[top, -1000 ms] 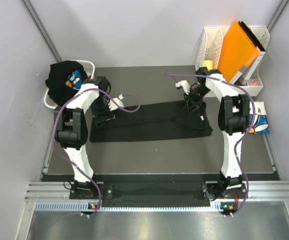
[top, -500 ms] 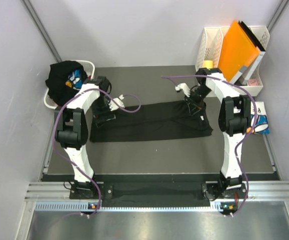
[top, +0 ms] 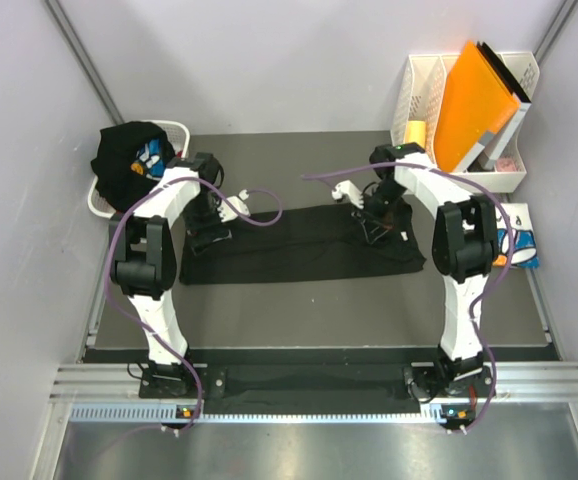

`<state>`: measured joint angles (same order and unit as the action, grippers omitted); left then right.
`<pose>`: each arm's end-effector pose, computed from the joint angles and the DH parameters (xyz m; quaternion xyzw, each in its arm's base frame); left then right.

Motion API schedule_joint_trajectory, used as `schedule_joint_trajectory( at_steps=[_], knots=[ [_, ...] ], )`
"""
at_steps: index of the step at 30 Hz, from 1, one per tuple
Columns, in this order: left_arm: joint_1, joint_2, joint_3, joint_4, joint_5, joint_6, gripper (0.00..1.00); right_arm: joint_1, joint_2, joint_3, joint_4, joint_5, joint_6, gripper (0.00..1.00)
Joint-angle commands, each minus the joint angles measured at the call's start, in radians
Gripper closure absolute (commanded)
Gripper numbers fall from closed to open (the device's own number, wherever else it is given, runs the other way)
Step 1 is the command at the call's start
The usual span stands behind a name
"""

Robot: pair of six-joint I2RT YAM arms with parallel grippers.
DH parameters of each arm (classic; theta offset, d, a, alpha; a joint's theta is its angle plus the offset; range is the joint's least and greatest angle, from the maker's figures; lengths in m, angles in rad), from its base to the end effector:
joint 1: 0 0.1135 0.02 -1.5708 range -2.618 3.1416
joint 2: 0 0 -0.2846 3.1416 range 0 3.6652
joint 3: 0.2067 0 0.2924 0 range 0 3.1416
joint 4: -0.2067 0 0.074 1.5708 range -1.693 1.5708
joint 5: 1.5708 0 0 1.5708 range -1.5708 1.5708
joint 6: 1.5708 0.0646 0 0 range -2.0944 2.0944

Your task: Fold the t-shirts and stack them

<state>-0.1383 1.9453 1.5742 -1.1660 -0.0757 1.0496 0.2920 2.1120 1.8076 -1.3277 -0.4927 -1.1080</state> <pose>0.4139 -0.0527 0.1922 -0.5586 -0.8284 -0.0414 0.0015 0.4218 0.1587 0.1982 -0.6188 0.7462 0.2355 0.0694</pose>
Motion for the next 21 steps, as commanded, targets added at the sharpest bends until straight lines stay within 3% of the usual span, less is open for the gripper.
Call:
schedule_joint_trajectory(
  at_steps=[1, 21],
  knots=[
    [-0.003, -0.029, -0.011, 0.006, -0.01, 0.033, 0.01, 0.05, -0.119, -0.083, -0.032, -0.027, 0.002, 1.0],
    [-0.001, -0.04, -0.025, 0.009, -0.009, 0.082, 0.01, 0.187, -0.205, -0.28, 0.088, 0.011, 0.088, 1.0]
  ],
)
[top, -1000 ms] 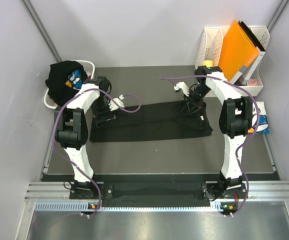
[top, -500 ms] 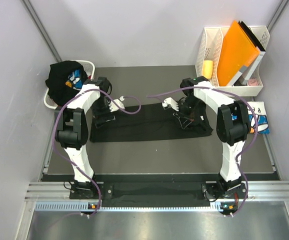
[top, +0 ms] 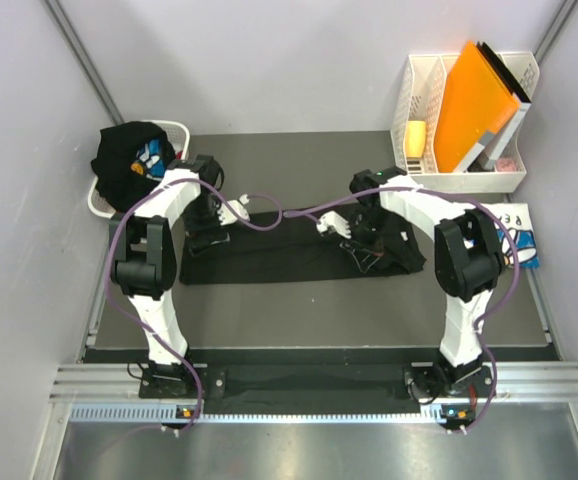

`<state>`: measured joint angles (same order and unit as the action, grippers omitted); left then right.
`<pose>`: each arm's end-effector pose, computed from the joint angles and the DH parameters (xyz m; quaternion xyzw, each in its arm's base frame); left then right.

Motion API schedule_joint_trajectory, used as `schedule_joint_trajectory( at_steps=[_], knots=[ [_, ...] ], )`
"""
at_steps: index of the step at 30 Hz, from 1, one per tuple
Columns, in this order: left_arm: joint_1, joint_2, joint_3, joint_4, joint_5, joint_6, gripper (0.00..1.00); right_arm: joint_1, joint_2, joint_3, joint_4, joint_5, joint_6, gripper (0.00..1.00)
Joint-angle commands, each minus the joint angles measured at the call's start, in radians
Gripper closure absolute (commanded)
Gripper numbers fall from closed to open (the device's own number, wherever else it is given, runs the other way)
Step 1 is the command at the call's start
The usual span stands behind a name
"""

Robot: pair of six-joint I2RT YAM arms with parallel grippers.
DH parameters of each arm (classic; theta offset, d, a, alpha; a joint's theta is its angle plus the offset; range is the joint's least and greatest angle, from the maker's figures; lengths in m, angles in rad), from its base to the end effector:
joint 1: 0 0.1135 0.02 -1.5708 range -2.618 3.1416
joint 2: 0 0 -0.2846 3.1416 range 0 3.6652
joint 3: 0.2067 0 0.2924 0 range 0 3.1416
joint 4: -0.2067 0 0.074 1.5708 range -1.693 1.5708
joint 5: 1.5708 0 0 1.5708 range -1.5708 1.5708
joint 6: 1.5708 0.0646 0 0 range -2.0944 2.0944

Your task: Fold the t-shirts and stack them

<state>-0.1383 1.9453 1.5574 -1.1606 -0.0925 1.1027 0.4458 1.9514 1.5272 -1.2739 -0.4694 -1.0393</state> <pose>0.4117 -0.0513 0.1874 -0.5804 -0.8130 -0.0461 0.0116 0.3434 0.1965 0.1841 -0.6454 0.7251 0.2400 0.0087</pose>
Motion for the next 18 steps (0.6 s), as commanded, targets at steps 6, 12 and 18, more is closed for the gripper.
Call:
schedule_joint_trajectory(
  at_steps=[6, 12, 18],
  knots=[
    [0.0, -0.037, -0.003, 0.01, 0.014, 0.046, 0.01, 0.076, -0.037, 0.017, 0.039, -0.014, 0.045, 1.0],
    [0.003, -0.031, -0.007, 0.019, 0.016, 0.063, 0.01, 0.097, -0.035, 0.014, 0.013, -0.005, 0.035, 0.82],
    [0.009, -0.02, 0.0, 0.029, 0.014, 0.075, 0.01, 0.097, -0.072, 0.037, -0.005, -0.018, 0.019, 0.41]
  ],
)
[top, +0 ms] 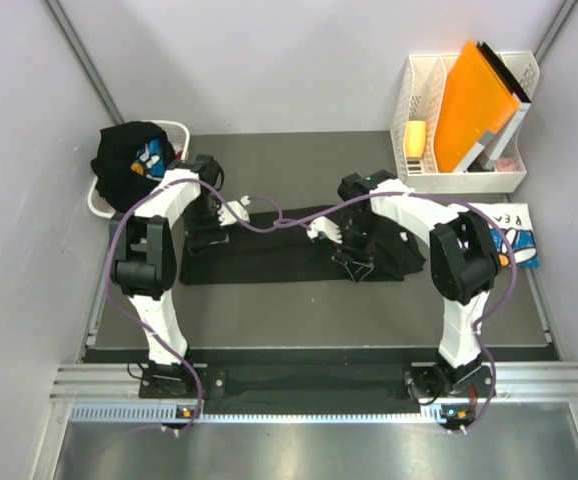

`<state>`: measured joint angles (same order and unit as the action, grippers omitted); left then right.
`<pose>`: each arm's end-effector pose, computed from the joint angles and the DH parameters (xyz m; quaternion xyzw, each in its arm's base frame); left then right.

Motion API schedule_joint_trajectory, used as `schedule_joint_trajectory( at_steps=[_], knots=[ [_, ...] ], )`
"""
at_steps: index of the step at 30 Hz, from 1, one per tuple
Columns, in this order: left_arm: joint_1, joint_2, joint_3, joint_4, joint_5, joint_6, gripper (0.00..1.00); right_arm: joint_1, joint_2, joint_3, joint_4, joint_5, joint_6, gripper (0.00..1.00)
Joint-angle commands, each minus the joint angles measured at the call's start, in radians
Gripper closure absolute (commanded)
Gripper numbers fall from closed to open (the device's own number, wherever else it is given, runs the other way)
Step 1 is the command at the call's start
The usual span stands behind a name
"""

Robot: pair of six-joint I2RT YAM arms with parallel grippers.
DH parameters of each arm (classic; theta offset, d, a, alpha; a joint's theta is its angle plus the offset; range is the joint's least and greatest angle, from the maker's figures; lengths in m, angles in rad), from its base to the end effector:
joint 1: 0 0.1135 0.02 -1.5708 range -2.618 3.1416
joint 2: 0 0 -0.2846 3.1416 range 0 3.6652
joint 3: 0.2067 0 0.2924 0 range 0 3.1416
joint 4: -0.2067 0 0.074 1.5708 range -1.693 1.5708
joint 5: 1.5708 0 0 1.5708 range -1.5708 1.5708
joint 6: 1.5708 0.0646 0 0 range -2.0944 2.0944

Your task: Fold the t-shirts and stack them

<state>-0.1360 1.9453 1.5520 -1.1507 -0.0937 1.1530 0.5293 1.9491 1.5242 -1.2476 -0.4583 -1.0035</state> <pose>0.4121 -0.0503 0.1859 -0.5996 -0.7988 -0.0474 0.0111 0.3284 0.2252 0.1834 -0.6662 0.7087 0.2321 0.0052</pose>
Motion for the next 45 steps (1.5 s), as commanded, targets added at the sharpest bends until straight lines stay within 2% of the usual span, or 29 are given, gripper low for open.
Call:
schedule_joint_trajectory(
  at_steps=[1, 4, 6, 9, 14, 17, 19, 21, 23, 29, 31, 33, 43, 45],
  knots=[
    [0.009, -0.02, 0.005, 0.02, 0.015, 0.028, 0.01, 0.014, -0.073, 0.05, -0.035, -0.031, -0.014, 0.4],
    [0.01, -0.016, 0.01, 0.023, 0.014, 0.036, 0.01, 0.003, -0.088, 0.077, -0.017, -0.002, 0.005, 0.41],
    [0.012, -0.013, 0.011, 0.028, 0.011, 0.039, 0.01, -0.018, -0.093, 0.076, 0.059, 0.024, 0.06, 0.43],
    [0.013, -0.006, 0.017, 0.034, 0.014, 0.04, 0.01, -0.128, -0.053, 0.074, 0.19, 0.118, 0.155, 0.44],
    [0.013, 0.001, 0.007, 0.092, -0.004, 0.027, 0.01, -0.267, 0.083, 0.266, 0.241, 0.145, 0.281, 0.49],
    [0.016, -0.003, -0.007, 0.218, -0.031, -0.025, 0.01, -0.31, 0.142, 0.375, 0.258, 0.158, 0.302, 0.5],
    [0.038, -0.002, 0.023, 0.273, 0.026, -0.051, 0.01, -0.327, 0.178, 0.436, 0.26, 0.177, 0.304, 0.52],
    [0.074, 0.006, 0.06, 0.305, 0.08, -0.13, 0.01, -0.336, 0.203, 0.455, 0.264, 0.182, 0.295, 0.64],
    [0.093, 0.039, 0.132, 0.292, 0.155, -0.171, 0.01, -0.339, 0.214, 0.458, 0.266, 0.196, 0.281, 0.71],
    [0.101, 0.185, 0.312, 0.164, 0.153, -0.242, 0.01, -0.342, 0.22, 0.427, 0.284, 0.207, 0.256, 0.65],
    [0.099, 0.208, 0.321, 0.18, 0.156, -0.254, 0.06, -0.347, 0.221, 0.421, 0.298, 0.216, 0.256, 0.65],
    [0.101, 0.213, 0.326, 0.183, 0.179, -0.268, 0.01, -0.357, 0.226, 0.422, 0.3, 0.222, 0.259, 0.65],
    [0.102, 0.227, 0.335, 0.22, 0.178, -0.276, 0.05, -0.417, 0.218, 0.41, 0.316, 0.162, 0.322, 0.64],
    [0.102, 0.225, 0.33, 0.204, 0.18, -0.253, 0.11, -0.423, 0.223, 0.401, 0.32, 0.162, 0.319, 0.64]
  ],
)
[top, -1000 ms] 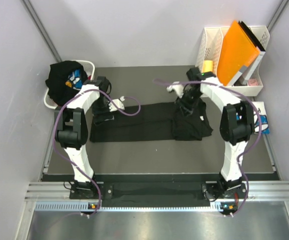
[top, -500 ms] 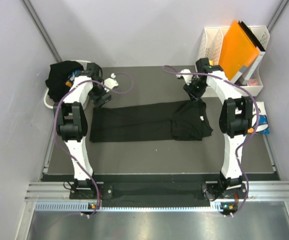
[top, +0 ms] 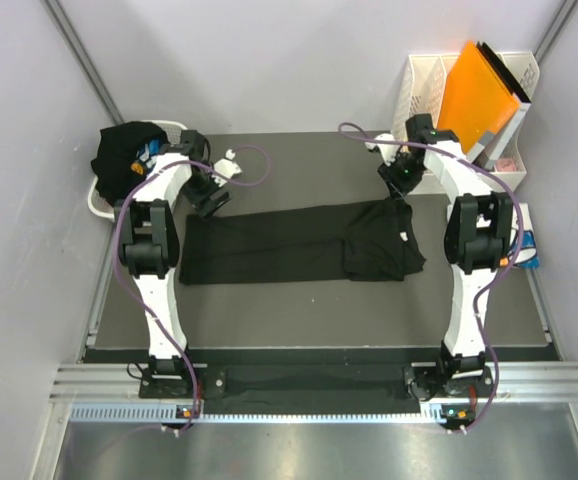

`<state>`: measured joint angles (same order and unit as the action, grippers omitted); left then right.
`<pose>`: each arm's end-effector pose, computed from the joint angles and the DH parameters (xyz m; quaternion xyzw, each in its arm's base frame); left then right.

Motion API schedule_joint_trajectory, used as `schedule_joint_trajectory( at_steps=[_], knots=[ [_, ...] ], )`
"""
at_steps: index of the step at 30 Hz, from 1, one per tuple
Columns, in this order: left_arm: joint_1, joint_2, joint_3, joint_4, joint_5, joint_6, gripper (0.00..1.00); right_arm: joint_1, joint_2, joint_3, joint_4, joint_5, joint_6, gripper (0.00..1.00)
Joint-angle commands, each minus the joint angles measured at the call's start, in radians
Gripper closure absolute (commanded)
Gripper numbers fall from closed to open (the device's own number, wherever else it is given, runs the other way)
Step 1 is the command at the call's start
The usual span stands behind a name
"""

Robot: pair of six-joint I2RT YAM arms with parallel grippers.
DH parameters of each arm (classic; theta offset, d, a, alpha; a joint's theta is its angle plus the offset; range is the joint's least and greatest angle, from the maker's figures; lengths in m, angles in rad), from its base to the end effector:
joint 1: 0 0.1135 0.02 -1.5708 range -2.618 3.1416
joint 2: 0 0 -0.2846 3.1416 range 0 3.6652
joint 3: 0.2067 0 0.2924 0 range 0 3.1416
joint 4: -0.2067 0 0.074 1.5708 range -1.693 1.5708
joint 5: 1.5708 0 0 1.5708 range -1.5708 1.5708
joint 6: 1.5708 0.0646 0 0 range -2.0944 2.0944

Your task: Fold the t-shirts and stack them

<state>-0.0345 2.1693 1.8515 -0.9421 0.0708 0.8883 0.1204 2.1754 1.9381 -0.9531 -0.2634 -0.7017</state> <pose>0.5128 -0.0223 0.1844 0.4445 0.8816 0.0322 0.1553 0.5189 0.0797 0.2121 -0.4117 0.8825 0.0698 0.2165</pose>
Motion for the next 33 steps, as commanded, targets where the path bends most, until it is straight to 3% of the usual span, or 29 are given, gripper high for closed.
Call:
schedule_joint_trajectory(
  at_steps=[1, 2, 4, 6, 10, 18, 23, 33],
  knots=[
    [0.001, 0.003, 0.028, -0.004, 0.003, 0.052, 0.15, -0.016, 0.0, -0.013, 0.028, -0.031, 0.018, 0.64],
    [0.001, 0.004, 0.023, 0.005, -0.003, 0.058, 0.19, -0.022, 0.01, -0.013, 0.028, -0.034, 0.019, 0.65],
    [0.004, 0.018, 0.029, -0.015, -0.009, 0.087, 0.43, -0.027, 0.017, -0.008, 0.039, -0.036, 0.027, 0.65],
    [0.004, 0.032, 0.043, -0.037, -0.002, 0.104, 0.48, -0.031, 0.029, 0.002, 0.039, -0.042, 0.034, 0.65],
    [0.005, 0.023, 0.06, -0.118, 0.024, 0.187, 0.34, -0.033, 0.035, 0.007, 0.037, -0.045, 0.033, 0.65],
    [0.028, 0.058, 0.106, -0.208, -0.006, 0.406, 0.35, -0.034, 0.043, 0.021, 0.03, -0.037, 0.016, 0.66],
    [0.058, 0.133, 0.213, -0.288, -0.02, 0.462, 0.36, -0.034, 0.038, 0.016, 0.024, -0.042, 0.016, 0.67],
    [0.059, 0.205, 0.285, -0.382, 0.0, 0.514, 0.37, -0.042, 0.04, 0.009, 0.025, -0.028, 0.018, 0.66]
  ],
)
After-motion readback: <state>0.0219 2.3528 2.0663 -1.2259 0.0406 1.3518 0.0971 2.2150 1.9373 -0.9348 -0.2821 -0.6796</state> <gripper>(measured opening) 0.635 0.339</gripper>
